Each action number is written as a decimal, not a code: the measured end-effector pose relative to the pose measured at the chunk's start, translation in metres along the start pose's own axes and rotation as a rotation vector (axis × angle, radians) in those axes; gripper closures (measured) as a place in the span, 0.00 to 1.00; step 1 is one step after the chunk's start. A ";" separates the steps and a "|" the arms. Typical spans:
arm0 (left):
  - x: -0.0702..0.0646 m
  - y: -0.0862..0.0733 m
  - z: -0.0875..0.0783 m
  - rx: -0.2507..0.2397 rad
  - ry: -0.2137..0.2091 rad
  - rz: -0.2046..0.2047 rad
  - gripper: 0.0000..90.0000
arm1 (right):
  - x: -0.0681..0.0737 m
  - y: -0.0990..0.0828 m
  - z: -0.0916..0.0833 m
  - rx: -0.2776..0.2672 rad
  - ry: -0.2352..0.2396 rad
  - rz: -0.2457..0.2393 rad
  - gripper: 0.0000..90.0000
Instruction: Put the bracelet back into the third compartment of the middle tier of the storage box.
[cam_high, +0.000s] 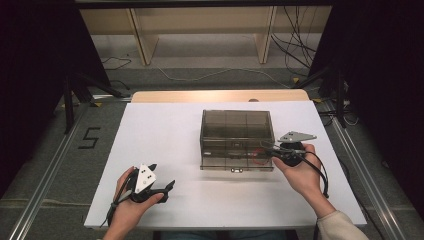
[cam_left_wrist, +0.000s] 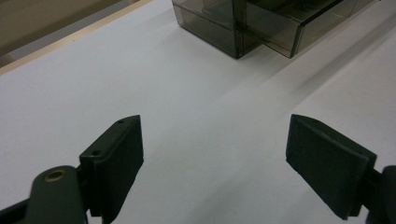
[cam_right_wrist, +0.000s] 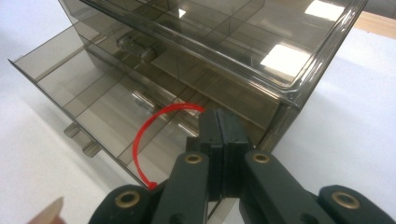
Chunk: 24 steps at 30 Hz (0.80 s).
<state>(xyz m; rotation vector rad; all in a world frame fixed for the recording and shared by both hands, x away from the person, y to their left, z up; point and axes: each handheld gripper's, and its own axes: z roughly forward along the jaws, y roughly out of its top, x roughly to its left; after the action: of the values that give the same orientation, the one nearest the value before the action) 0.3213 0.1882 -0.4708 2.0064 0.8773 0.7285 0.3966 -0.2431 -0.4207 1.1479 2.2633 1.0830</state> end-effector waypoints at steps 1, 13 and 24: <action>0.000 0.000 0.000 0.000 0.000 0.000 0.21 | 0.000 0.000 0.001 0.001 0.000 0.003 1.00; 0.000 0.000 0.000 0.000 -0.001 0.001 0.21 | 0.001 -0.002 0.007 0.022 -0.003 -0.005 1.00; 0.000 0.000 0.000 0.000 -0.001 0.001 0.21 | 0.002 -0.003 0.010 0.035 -0.006 -0.008 1.00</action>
<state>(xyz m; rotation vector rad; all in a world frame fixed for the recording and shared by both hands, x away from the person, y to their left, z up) 0.3213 0.1881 -0.4707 2.0072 0.8754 0.7276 0.4003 -0.2374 -0.4292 1.1534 2.2888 1.0401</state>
